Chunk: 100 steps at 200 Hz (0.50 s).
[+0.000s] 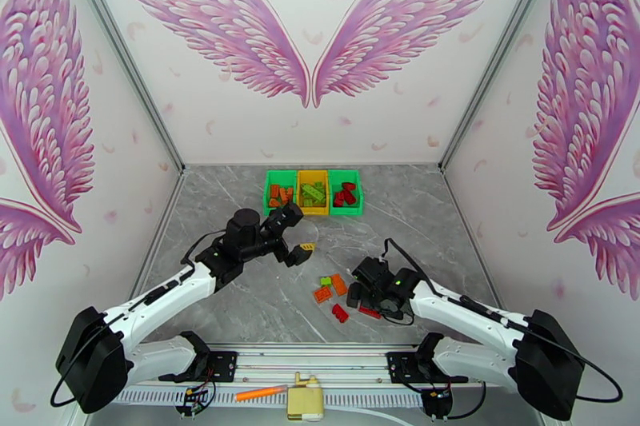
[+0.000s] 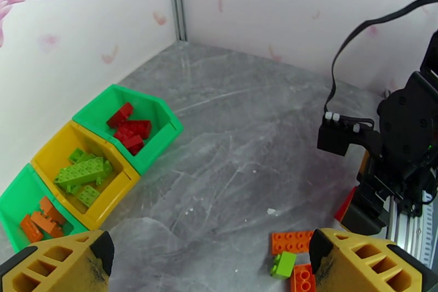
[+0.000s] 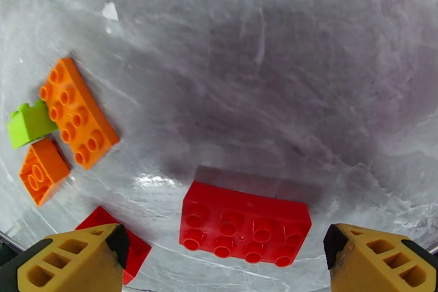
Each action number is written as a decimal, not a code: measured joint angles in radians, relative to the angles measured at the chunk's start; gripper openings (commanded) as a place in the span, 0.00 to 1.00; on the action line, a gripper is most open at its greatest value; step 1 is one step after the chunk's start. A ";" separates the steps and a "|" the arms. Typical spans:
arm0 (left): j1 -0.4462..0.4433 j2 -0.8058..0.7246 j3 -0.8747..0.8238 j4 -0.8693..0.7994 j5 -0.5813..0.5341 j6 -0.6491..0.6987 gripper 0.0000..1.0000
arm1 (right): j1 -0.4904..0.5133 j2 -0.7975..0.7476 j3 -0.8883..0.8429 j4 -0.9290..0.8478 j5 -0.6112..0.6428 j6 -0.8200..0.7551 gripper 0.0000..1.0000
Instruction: Sort the legos into containers by color
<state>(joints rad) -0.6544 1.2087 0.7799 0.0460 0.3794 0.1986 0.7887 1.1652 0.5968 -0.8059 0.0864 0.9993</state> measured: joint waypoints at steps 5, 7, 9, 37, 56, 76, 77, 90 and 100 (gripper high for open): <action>-0.004 0.000 0.000 -0.011 0.002 0.008 0.99 | 0.002 0.010 -0.003 0.003 0.000 0.004 0.99; -0.006 0.000 0.000 -0.016 0.003 0.011 0.99 | 0.002 0.014 -0.004 0.003 -0.001 0.005 0.99; -0.008 0.000 0.000 -0.021 0.003 0.014 0.99 | 0.003 0.018 -0.005 0.005 0.000 0.007 0.99; -0.028 0.023 0.000 -0.053 0.023 0.043 0.99 | 0.005 0.048 -0.010 0.026 0.000 0.019 0.96; -0.037 0.051 0.000 -0.060 0.028 0.055 0.99 | 0.005 0.060 -0.015 0.044 0.000 0.022 0.93; -0.042 0.064 0.000 -0.067 0.028 0.063 0.99 | 0.005 0.076 -0.016 0.056 0.000 0.024 0.86; -0.042 0.064 0.000 -0.067 0.028 0.063 0.99 | 0.005 0.077 -0.016 0.057 0.000 0.023 0.86; -0.043 0.064 0.000 -0.068 0.028 0.066 0.99 | 0.004 0.079 -0.016 0.062 0.000 0.028 0.81; -0.043 0.064 0.000 -0.068 0.028 0.067 0.99 | 0.005 0.079 -0.016 0.064 0.002 0.032 0.77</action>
<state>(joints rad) -0.6975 1.2728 0.7803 -0.0219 0.4072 0.2657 0.7933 1.2446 0.5812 -0.7414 0.0887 1.0313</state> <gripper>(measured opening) 0.990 0.807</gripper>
